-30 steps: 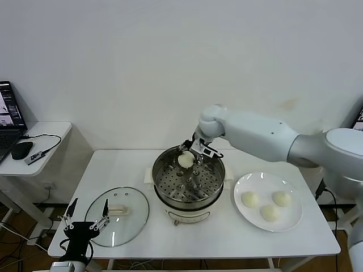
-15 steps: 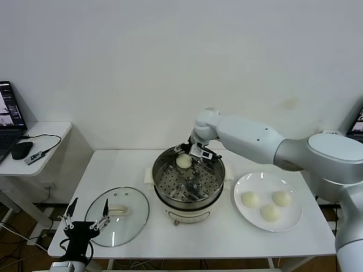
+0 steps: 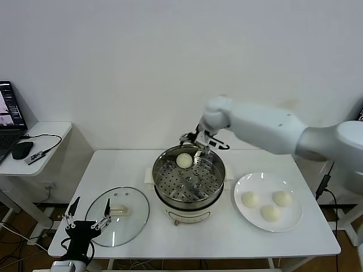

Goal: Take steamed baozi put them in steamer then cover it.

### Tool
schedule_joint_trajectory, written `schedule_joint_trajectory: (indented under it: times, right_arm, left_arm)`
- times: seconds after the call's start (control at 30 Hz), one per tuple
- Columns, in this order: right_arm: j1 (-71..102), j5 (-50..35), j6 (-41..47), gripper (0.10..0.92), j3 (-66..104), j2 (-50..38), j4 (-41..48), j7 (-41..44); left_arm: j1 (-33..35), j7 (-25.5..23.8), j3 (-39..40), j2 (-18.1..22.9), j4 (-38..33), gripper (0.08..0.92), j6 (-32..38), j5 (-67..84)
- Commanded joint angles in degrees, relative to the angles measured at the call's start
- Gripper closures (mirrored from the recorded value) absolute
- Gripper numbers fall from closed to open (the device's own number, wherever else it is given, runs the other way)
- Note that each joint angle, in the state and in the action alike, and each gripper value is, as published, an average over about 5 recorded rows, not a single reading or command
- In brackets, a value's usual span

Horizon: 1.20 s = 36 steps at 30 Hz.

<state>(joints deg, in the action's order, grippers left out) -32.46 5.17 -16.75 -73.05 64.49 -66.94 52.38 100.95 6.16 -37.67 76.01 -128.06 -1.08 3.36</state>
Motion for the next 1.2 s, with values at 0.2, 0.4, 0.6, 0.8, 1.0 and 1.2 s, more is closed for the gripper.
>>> schedule_joint_trajectory:
  times: [0.2, 0.4, 0.6, 0.8, 1.0, 1.2]
  right_arm:
    - [-6.5, -14.7, 30.1, 0.203, 0.2, -30.8, -22.7, 5.3]
    - [-1.9, -13.0, 32.4, 0.203, 0.7, -40.3, -27.0, 5.1]
    - [9.5, -9.0, 32.3, 0.203, 4.9, -43.0, -27.6, 4.0]
    - [25.3, -5.2, 32.9, 0.203, 15.5, -41.9, -25.5, 2.5]
    - [34.3, -2.6, 32.4, 0.203, 21.1, -37.2, -19.8, 2.2]
    - [35.3, -0.7, 31.8, 0.203, 21.4, -31.7, -14.6, 2.1]
  left_arm:
    - [-1.0, -0.1, 1.2, -2.1, 0.1, 0.177, -0.7, 0.0]
    - [-1.9, -0.2, 1.0, -3.8, 0.6, 0.177, -1.1, 0.5]
    - [-2.6, -0.3, 0.3, -4.6, 1.4, 0.177, -1.3, 1.2]
    - [-2.3, -0.3, -0.1, -4.2, 1.6, 0.177, -1.3, 1.2]
    - [-1.9, -0.4, -0.4, -3.9, 1.7, 0.177, -1.3, 1.0]
    - [-1.7, -0.5, -0.6, -3.2, 1.7, 0.177, -1.4, 0.9]
